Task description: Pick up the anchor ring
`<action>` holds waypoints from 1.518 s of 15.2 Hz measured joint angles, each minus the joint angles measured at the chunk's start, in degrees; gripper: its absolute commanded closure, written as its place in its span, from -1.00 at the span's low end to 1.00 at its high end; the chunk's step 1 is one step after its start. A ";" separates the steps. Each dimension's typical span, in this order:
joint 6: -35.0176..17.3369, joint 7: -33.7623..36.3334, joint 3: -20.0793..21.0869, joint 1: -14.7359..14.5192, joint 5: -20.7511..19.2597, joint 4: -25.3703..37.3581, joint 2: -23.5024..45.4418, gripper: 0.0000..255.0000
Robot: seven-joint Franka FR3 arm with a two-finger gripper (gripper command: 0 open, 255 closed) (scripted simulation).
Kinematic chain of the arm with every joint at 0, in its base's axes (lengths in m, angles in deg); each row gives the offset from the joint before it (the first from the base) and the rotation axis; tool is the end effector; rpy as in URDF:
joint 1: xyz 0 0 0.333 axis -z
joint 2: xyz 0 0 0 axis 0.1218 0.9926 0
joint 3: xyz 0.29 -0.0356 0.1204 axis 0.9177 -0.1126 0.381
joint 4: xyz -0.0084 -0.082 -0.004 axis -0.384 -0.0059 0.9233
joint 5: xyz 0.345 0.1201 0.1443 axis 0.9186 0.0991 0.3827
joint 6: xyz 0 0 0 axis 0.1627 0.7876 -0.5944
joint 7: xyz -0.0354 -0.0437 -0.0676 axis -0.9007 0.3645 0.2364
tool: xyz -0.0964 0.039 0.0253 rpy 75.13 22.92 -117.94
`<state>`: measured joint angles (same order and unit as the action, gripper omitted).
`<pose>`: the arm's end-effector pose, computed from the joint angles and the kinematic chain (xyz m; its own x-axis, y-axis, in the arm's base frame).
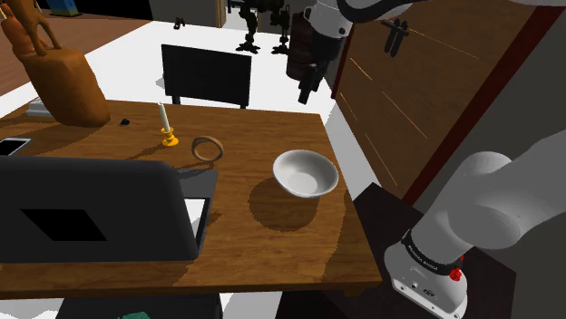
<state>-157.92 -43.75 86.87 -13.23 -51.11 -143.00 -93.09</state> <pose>0.4285 0.0468 0.5361 0.9266 0.3556 0.1224 0.3563 -0.9342 0.0169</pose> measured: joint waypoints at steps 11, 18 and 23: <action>-11.28 -7.80 2.89 -4.79 1.16 10.57 20.60 -1.00; -15.49 -12.64 5.10 -7.10 0.64 19.89 33.45 -1.00; -17.10 -15.27 6.92 -9.05 -0.60 27.32 42.11 -1.00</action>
<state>-175.02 -59.02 93.79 -22.28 -51.70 -115.68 -50.98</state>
